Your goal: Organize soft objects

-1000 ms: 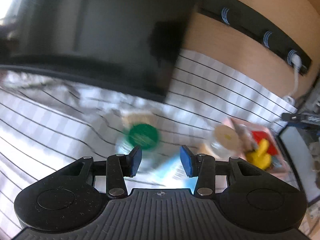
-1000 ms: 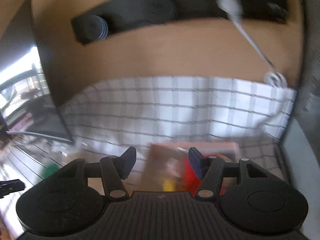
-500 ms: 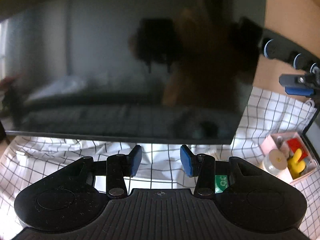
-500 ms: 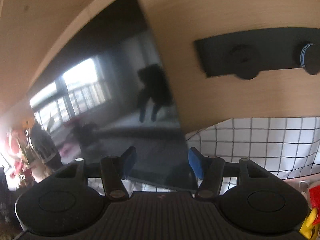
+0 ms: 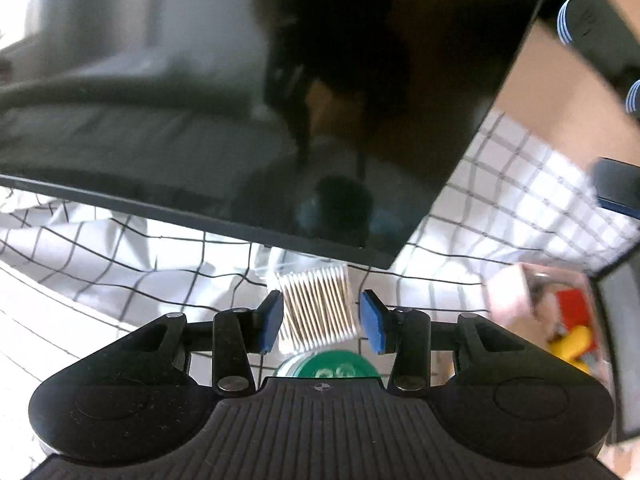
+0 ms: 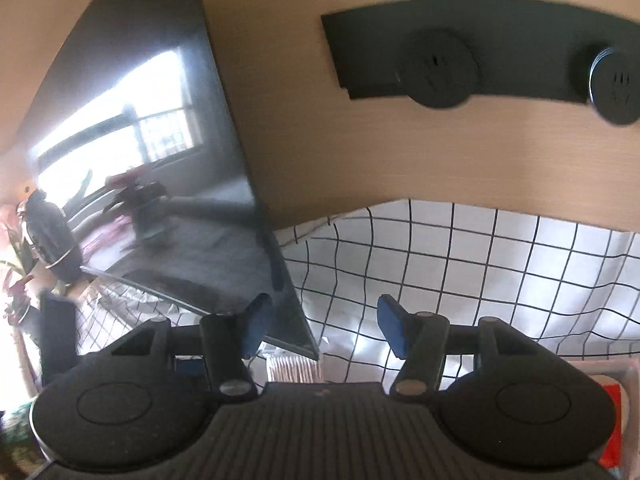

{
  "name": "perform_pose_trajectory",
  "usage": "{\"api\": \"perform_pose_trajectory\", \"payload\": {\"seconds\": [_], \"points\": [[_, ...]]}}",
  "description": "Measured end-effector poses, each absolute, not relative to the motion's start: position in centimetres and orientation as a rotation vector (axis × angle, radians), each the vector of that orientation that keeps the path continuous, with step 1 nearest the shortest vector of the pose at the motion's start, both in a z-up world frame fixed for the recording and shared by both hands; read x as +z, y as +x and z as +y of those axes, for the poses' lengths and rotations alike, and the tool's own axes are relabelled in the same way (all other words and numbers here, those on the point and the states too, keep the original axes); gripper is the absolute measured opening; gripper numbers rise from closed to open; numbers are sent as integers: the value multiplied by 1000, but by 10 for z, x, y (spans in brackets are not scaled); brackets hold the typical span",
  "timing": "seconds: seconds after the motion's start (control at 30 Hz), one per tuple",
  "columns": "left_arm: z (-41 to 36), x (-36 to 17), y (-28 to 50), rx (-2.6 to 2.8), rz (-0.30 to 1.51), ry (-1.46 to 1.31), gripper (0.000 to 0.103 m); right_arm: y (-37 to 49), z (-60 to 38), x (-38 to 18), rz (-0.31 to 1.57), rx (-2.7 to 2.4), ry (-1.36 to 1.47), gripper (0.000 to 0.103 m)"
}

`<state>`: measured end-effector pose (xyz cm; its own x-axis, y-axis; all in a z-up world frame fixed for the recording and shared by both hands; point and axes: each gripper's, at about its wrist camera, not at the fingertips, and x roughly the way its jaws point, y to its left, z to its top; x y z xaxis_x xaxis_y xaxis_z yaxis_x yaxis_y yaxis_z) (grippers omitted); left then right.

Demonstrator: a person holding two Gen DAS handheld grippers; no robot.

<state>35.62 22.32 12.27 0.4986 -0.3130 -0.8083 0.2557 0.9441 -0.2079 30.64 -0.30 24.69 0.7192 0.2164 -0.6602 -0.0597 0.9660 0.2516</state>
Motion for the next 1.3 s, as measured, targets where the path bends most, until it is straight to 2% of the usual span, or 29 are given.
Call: {"api": "perform_pose_trajectory", "payload": {"seconds": [0.27, 0.57, 0.87, 1.0, 1.1, 1.2, 1.3], "points": [[173, 74, 372, -255, 1040, 95, 46, 333, -50, 195, 799, 206, 299, 58], [173, 39, 379, -174, 1122, 107, 47, 338, -58, 155, 838, 291, 370, 58], [163, 35, 391, -232, 1169, 43, 51, 340, -65, 142, 839, 292, 414, 58], [157, 33, 393, -293, 1197, 51, 59, 342, -67, 140, 844, 289, 423, 58], [157, 39, 392, -312, 1212, 25, 55, 342, -69, 141, 839, 283, 428, 58], [157, 51, 386, -305, 1140, 23, 55, 340, -73, 144, 827, 266, 424, 58], [141, 64, 373, -323, 1034, 135, 55, 338, -77, 145, 821, 250, 428, 58]]}}
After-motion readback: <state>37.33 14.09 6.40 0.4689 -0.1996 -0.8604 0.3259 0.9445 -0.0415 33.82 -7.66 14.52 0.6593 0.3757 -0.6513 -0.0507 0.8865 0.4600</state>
